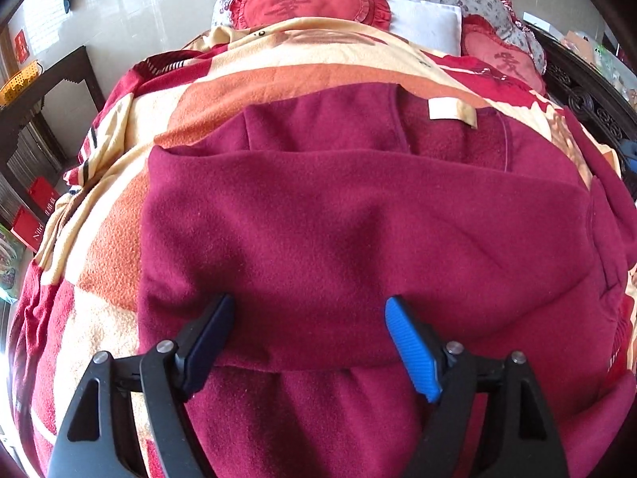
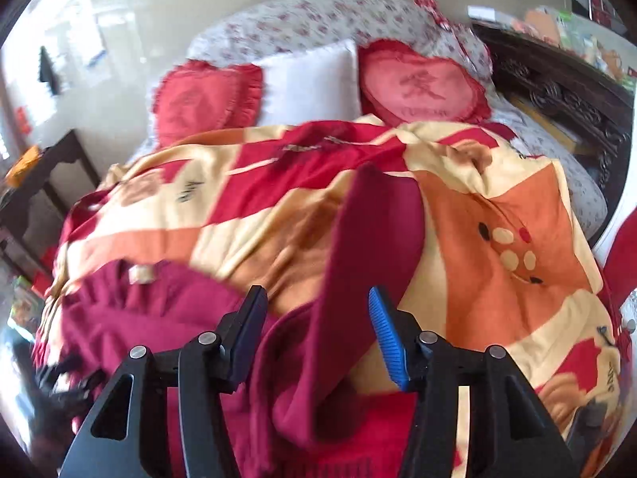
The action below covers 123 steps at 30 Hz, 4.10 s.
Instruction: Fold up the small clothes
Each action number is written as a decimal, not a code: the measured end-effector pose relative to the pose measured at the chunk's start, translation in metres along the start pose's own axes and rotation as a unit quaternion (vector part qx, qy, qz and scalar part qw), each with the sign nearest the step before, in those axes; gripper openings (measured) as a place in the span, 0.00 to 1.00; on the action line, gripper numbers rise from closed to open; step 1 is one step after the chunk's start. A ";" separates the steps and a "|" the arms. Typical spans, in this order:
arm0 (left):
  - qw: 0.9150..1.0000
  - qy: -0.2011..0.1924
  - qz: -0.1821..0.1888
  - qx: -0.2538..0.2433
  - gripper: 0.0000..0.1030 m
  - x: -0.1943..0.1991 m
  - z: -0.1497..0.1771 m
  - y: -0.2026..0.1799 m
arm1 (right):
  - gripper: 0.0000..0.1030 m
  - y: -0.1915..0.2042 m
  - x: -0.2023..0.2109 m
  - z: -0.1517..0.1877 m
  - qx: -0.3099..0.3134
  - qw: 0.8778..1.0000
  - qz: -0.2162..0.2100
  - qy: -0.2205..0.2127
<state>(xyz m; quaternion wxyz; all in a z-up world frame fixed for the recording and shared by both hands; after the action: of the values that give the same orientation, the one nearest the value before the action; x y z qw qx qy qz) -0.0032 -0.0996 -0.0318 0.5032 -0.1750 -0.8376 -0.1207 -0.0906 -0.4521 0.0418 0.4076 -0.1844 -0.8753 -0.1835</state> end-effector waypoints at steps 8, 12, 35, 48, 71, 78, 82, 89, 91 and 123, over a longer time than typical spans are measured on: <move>1.000 0.000 0.010 -0.007 0.81 -0.001 -0.001 0.001 | 0.08 -0.016 -0.088 -0.019 -0.036 0.996 0.016 0.074; 1.000 0.000 0.019 -0.007 0.81 0.000 -0.001 0.001 | 0.00 -0.032 -0.067 -0.028 -0.043 0.999 -0.006 0.028; 0.989 -0.098 -0.013 0.113 0.81 0.107 0.007 0.143 | 0.00 0.263 0.071 0.073 0.376 0.859 -0.335 0.099; 0.993 -0.085 0.037 0.075 0.81 0.088 -0.005 0.115 | 0.00 0.275 -0.119 0.045 0.302 0.930 -0.155 0.138; 0.991 -0.057 0.074 0.096 0.11 0.027 -0.058 0.042 | 0.21 0.073 0.018 0.126 0.064 0.972 -0.203 0.097; 0.988 -0.087 0.092 0.092 0.10 0.080 -0.034 0.061 | 0.25 0.051 0.020 0.112 0.053 0.982 -0.168 0.063; 0.989 -0.065 0.082 0.100 0.10 0.066 -0.016 0.069 | 0.32 0.041 -0.003 0.100 0.021 0.987 -0.142 0.068; 0.990 -0.039 0.065 0.117 0.09 0.046 0.001 0.077 | 0.32 0.034 -0.064 0.068 -0.019 0.985 -0.126 0.114; 0.990 -0.043 0.068 0.116 0.09 0.050 0.002 0.079 | 0.07 0.038 -0.070 0.061 -0.024 0.982 -0.140 0.122; 0.996 -0.020 0.059 0.059 0.52 0.082 0.053 0.052 | 0.12 0.023 -0.023 0.128 -0.022 0.987 -0.128 0.097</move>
<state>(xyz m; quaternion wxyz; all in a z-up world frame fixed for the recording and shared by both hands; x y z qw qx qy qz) -0.0591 -0.0183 0.0175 0.5023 -0.1963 -0.8412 -0.0381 -0.1485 -0.3759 -0.0486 0.4598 -0.0612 -0.8436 -0.2706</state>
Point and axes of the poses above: each gripper's, at about its wrist camera, not at the fingertips, and x roughly against the way its jaws point, y to its left, z to its underside, the point moved 8 cm from there along -x, roughly the way its jaws point, and after that the axes turned 4 degrees about y, right-handed, at the moved point
